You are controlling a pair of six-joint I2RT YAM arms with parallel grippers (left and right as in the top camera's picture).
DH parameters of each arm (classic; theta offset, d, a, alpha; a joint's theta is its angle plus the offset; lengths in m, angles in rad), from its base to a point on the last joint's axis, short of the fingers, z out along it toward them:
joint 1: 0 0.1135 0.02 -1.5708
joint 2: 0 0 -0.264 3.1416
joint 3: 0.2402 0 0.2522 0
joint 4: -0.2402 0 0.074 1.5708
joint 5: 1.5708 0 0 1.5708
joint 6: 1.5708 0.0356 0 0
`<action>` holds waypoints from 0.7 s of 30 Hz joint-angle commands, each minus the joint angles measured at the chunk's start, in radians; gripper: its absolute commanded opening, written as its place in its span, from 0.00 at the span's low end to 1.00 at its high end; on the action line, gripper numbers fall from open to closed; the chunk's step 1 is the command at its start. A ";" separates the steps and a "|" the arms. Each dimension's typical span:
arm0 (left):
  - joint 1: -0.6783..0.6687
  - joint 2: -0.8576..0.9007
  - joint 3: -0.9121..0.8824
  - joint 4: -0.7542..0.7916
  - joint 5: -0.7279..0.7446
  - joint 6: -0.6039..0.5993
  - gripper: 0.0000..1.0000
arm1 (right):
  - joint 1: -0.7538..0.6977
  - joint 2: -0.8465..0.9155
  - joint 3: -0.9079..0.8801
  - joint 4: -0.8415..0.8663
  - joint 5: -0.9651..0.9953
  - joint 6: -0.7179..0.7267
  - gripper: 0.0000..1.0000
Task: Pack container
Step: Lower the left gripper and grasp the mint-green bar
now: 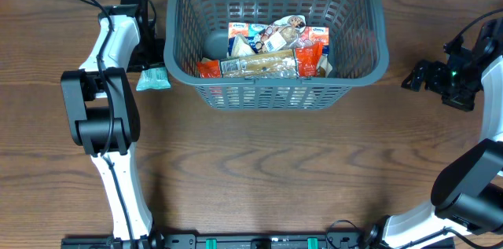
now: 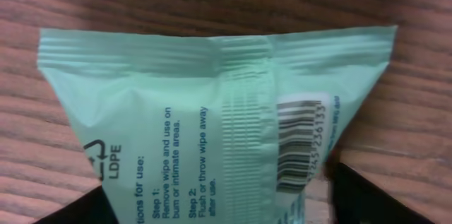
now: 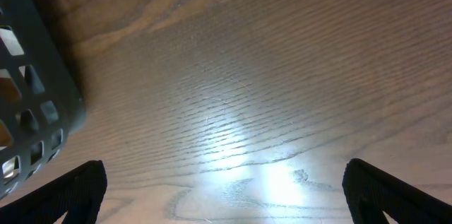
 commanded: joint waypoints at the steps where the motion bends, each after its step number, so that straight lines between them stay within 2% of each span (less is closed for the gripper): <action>1: 0.014 0.004 -0.006 -0.007 -0.015 0.006 0.58 | -0.003 0.003 -0.005 -0.004 -0.008 -0.014 0.99; 2: 0.014 0.004 -0.006 -0.008 -0.015 0.006 0.54 | -0.003 0.003 -0.005 -0.004 -0.008 -0.014 0.99; 4: 0.014 0.004 -0.006 -0.012 -0.015 0.006 0.52 | -0.003 0.003 -0.005 -0.004 -0.008 -0.015 0.99; 6: 0.014 0.004 -0.006 -0.016 -0.015 0.006 0.42 | -0.003 0.003 -0.005 -0.004 -0.008 -0.014 0.99; 8: 0.014 0.004 -0.006 -0.023 -0.015 0.006 0.36 | -0.003 0.003 -0.005 -0.004 -0.008 -0.014 0.99; 14: 0.014 0.004 -0.006 -0.056 -0.015 0.006 0.36 | -0.003 0.003 -0.005 -0.004 -0.008 -0.014 0.99; 17: 0.014 0.003 -0.005 -0.080 -0.014 0.006 0.26 | -0.003 0.003 -0.005 -0.004 -0.008 -0.014 0.99; 21: 0.014 -0.009 -0.005 -0.103 -0.014 0.006 0.24 | -0.003 0.003 -0.005 -0.004 -0.008 -0.014 0.99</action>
